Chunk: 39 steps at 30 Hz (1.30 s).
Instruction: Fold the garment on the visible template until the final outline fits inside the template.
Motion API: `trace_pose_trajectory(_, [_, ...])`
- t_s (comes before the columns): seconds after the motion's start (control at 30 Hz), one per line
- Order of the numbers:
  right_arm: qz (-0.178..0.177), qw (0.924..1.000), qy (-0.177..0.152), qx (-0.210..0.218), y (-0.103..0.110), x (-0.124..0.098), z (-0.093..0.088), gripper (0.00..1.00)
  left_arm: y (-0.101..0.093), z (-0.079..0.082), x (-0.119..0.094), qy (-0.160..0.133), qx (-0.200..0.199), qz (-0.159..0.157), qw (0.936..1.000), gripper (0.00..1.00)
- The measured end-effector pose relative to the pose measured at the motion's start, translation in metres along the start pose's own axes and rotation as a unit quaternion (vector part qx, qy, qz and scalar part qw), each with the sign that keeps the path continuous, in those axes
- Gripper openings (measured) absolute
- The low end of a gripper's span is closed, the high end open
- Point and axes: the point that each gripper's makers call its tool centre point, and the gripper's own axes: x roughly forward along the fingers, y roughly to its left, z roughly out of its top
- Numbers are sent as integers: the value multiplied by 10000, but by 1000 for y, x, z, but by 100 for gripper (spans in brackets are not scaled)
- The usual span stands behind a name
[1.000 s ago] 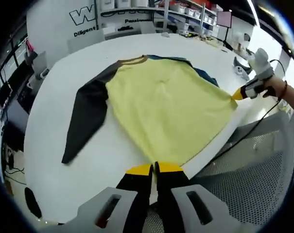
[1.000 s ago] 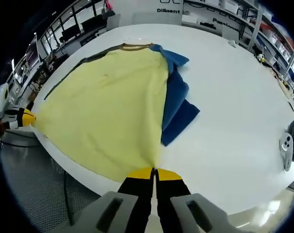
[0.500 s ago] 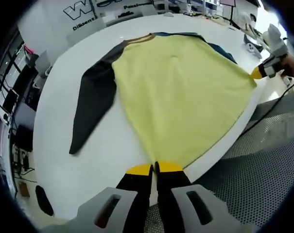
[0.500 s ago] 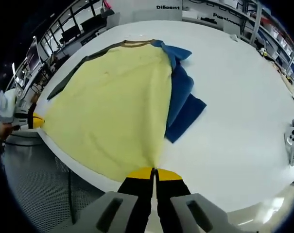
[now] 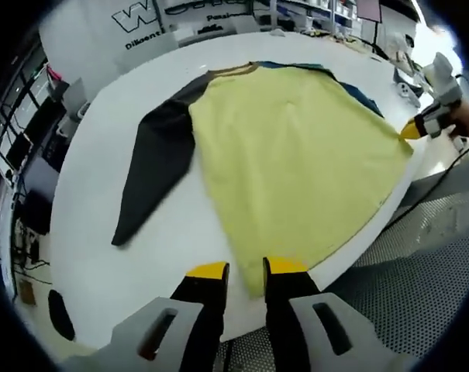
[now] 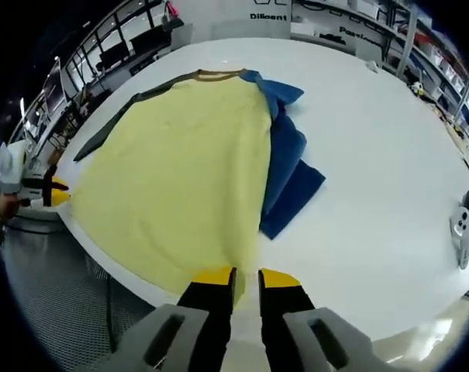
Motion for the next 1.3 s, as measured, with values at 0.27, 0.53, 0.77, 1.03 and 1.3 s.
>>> trace_pose_trajectory(0.27, [159,9977,-663,36,5,-10,40,37,44,20,-7,-563,-479,306,9968,45])
trace_pose_trajectory(0.53, [163,9950,-987,22,5,-9,65,47,80,14,-3,-574,-521,546,9955,51])
trace_pose_trajectory(0.77, [60,9937,-1114,-32,1,-10,76,48,110,17,12,-767,-280,521,9953,39])
trace_pose_trajectory(1.03, [13,9938,-1109,18,-1,-7,78,47,119,11,26,-581,-173,362,9975,32])
trace_pose_trajectory(1.3, [70,9933,-1151,74,-2,-2,82,48,125,6,35,-356,-76,360,9987,20])
